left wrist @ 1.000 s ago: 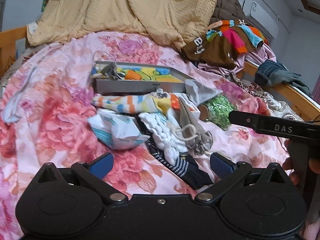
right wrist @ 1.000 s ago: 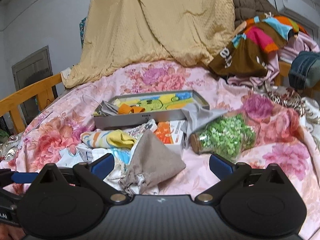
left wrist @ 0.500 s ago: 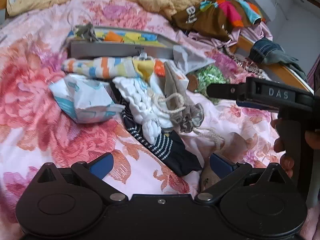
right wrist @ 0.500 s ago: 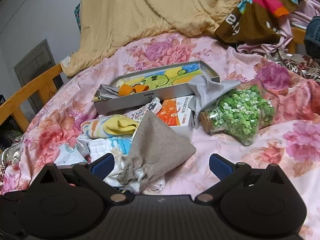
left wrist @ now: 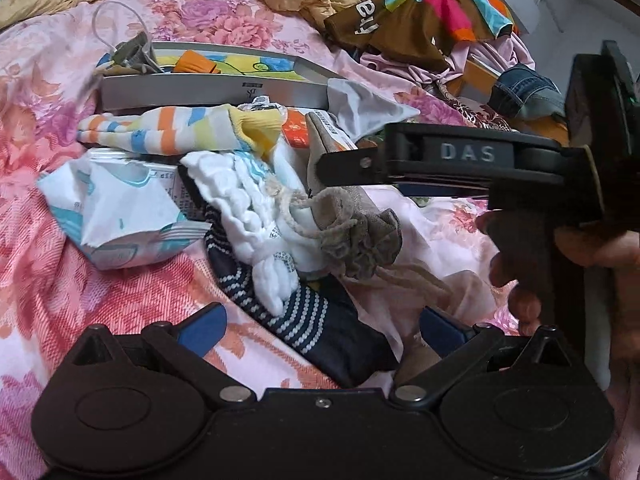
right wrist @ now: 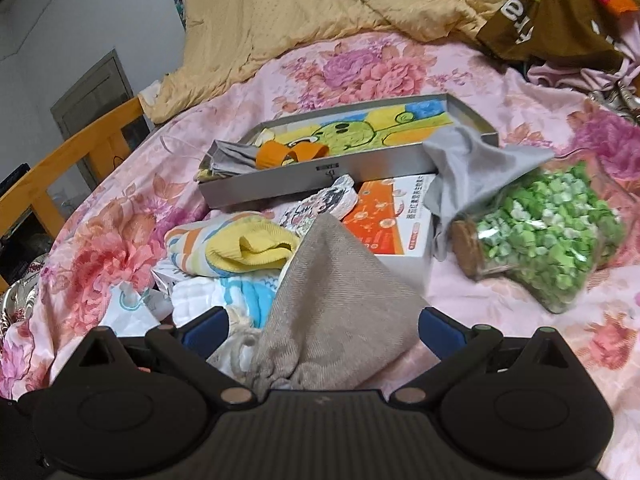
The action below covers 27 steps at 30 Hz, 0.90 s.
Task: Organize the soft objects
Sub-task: 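Reach the right tool toward the beige pouch while the left tool reaches toward the striped sock, then close the right tool on the beige pouch while the left tool closes on the striped sock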
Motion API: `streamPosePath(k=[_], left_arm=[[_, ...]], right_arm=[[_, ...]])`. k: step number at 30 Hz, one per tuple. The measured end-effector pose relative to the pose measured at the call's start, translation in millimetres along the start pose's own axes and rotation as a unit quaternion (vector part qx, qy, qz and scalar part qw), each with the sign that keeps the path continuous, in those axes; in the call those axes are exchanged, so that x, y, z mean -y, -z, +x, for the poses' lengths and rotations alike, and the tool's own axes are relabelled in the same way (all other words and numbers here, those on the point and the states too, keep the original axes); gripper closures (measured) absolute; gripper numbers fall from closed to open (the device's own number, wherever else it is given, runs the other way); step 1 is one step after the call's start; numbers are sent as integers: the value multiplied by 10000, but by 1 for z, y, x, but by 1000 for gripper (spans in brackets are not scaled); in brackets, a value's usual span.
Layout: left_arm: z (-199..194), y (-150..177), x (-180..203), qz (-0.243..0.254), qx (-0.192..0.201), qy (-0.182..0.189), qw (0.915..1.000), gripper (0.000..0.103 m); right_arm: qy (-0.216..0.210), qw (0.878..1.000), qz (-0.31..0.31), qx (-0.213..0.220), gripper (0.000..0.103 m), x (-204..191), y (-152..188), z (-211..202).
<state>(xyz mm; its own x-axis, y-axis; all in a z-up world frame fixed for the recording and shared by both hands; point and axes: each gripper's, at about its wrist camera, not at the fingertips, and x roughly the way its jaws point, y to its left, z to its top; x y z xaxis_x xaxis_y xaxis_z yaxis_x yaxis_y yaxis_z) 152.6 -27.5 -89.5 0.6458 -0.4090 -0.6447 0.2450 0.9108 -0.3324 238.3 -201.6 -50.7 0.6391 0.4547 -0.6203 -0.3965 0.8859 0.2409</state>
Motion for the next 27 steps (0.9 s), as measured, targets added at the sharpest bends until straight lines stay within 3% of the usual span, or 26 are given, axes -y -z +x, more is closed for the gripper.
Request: streamPosePath(k=[10,15,20,22,27], left_arm=[[15,-2,7,316,-195,-197,9991,2],[13,-3,5,279,-209,-287,9990,14],[11,-1,7,334,-212,-254,9989,27],[12,-1,7,346,-250,-156,9990,33],[15,-3,-1,137,-289,-166,9994,50]], right_arm=[[132,9979,539,-336,1,18,-5,24],[-47,9944,848,-633,14,24,-3,27],[-171,9898,1117,-866,19,29,-1,29],[-263,9854,1339,-1020,20,33,1,31],[-634,9723,1837,-1301,36,44,7,38]])
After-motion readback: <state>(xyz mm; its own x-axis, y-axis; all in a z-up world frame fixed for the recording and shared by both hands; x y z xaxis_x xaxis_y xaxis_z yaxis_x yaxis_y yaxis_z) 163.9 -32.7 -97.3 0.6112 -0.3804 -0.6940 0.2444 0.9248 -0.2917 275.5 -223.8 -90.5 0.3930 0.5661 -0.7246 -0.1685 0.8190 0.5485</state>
